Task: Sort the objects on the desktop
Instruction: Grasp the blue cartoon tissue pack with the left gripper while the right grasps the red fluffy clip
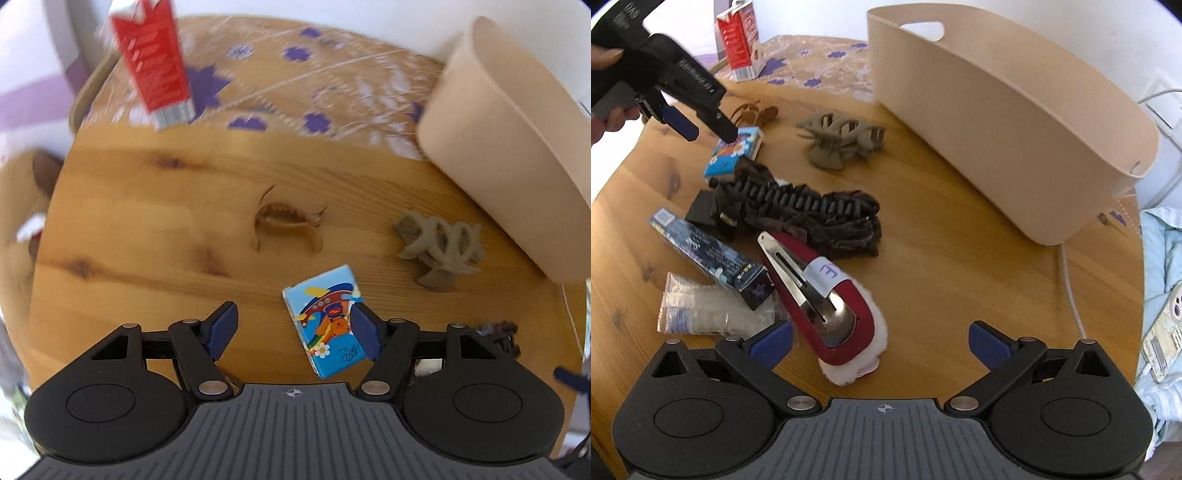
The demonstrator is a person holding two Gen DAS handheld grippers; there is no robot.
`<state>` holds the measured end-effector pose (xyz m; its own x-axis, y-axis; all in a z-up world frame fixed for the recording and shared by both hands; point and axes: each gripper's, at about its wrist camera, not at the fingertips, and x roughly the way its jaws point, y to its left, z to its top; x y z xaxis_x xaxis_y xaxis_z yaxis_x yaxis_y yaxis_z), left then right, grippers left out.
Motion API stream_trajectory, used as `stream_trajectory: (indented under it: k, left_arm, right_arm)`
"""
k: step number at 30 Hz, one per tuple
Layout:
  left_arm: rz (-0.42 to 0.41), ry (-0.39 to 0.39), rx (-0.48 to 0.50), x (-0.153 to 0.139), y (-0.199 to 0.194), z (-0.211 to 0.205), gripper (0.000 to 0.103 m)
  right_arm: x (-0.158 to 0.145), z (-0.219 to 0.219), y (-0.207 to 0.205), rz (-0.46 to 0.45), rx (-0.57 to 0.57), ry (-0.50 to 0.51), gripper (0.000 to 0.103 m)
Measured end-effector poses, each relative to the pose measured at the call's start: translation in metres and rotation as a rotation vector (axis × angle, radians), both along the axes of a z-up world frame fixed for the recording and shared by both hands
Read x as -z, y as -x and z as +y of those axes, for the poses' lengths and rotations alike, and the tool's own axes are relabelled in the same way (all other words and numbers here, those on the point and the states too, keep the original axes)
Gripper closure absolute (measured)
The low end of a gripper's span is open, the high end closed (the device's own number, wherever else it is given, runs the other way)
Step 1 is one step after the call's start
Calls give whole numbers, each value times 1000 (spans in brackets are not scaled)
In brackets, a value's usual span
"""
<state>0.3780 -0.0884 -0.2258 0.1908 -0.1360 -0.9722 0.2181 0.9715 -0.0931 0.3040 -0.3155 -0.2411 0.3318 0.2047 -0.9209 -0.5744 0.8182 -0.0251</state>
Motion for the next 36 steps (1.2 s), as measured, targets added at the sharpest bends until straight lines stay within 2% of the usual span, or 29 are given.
stream_trajectory:
  k: [11,15,19,21,24,27,32,36]
  left_arm:
    - [39,47,-41,15,-2,-14,34]
    - [33,29,-39,21,-1,-19,33]
    - [14,-13,-19,20,1,-26,38]
    - [5,-37,6,19,3,-29,48]
    - [-1,-42,16,18,3,-29,52]
    - [-3,-44,14,17,4,-28,55]
    - [-6,-43,7,17,5,-25,56]
    - [-11,-39,4,16,7,-18,56]
  right_arm:
    - [20,22,-8,16,-69,5,8]
    - [20,25,-9,16,-70,-13,12]
    - [21,21,-12,58,-58,-48,24]
    - [20,20,-12,70,-53,-60,26]
    - [19,20,-11,56,-62,-44,44]
    - [19,19,-12,56,-63,-32,48]
    - [17,15,-13,58,-58,-38,59]
    - [14,10,-11,51,-43,-57,63]
